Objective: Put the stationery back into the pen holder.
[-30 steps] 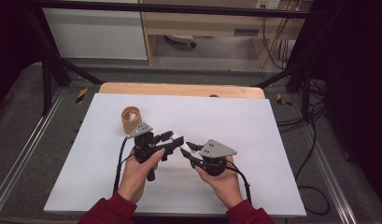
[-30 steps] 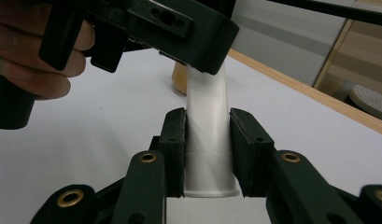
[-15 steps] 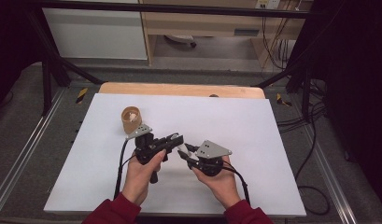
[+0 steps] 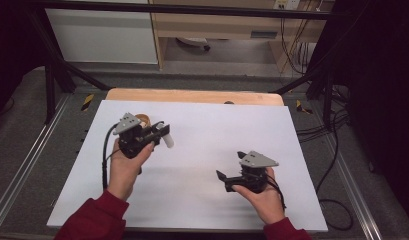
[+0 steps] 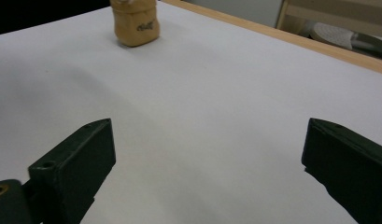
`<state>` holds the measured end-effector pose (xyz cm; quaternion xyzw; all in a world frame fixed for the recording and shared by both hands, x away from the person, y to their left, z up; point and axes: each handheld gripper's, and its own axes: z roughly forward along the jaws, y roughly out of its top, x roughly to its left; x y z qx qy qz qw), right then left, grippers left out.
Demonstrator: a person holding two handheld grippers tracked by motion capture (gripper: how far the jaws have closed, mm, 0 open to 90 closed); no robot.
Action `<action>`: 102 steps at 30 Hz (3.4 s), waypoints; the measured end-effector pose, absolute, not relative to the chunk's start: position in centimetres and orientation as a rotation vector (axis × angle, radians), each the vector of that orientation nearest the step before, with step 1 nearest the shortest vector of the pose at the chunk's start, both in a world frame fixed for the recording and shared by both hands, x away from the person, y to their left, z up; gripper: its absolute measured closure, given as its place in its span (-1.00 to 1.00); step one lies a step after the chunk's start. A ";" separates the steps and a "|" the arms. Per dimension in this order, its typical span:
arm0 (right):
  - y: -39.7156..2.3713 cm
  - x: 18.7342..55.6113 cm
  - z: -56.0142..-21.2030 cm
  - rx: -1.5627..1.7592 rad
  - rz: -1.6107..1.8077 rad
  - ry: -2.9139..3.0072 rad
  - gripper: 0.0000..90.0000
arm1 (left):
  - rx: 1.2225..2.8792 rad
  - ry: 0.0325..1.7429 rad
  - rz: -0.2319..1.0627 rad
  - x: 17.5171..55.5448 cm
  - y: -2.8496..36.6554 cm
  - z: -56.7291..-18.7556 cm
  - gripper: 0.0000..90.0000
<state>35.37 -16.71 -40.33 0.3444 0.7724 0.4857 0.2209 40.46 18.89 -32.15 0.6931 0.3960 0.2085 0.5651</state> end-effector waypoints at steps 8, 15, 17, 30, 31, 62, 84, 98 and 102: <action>-21.3 34.3 -41.0 1.086 1.309 2.066 -0.91 | 1.623 0.949 0.628 42.6 22.6 -29.6 0.56; -22.6 33.1 -41.5 1.123 1.321 2.035 -0.93 | 1.610 1.001 0.671 45.0 25.7 -28.8 0.56; -23.0 33.1 -41.4 1.135 1.331 2.017 -0.93 | 1.610 1.010 0.689 45.5 26.5 -28.7 0.56; -24.3 32.5 -41.9 1.151 1.309 1.962 -0.93 | 1.676 1.057 0.725 48.4 27.1 -30.0 0.56; -24.3 32.5 -42.0 1.153 1.306 1.969 -0.93 | 1.680 1.061 0.720 48.7 27.0 -30.3 0.56; -23.9 32.9 -42.5 1.155 1.293 2.019 -0.93 | 1.753 1.160 0.614 51.5 26.2 -35.6 0.55; -23.9 32.7 -42.2 1.141 1.308 2.007 -0.96 | 1.623 1.041 0.715 44.7 26.4 -33.0 -0.86; -23.9 32.7 -42.1 1.137 1.314 2.008 -0.96 | 1.585 0.983 0.678 38.8 26.9 -33.6 -0.92; -24.0 32.6 -42.0 1.136 1.314 2.008 -0.96 | 1.582 0.986 0.663 37.6 27.1 -34.2 -0.92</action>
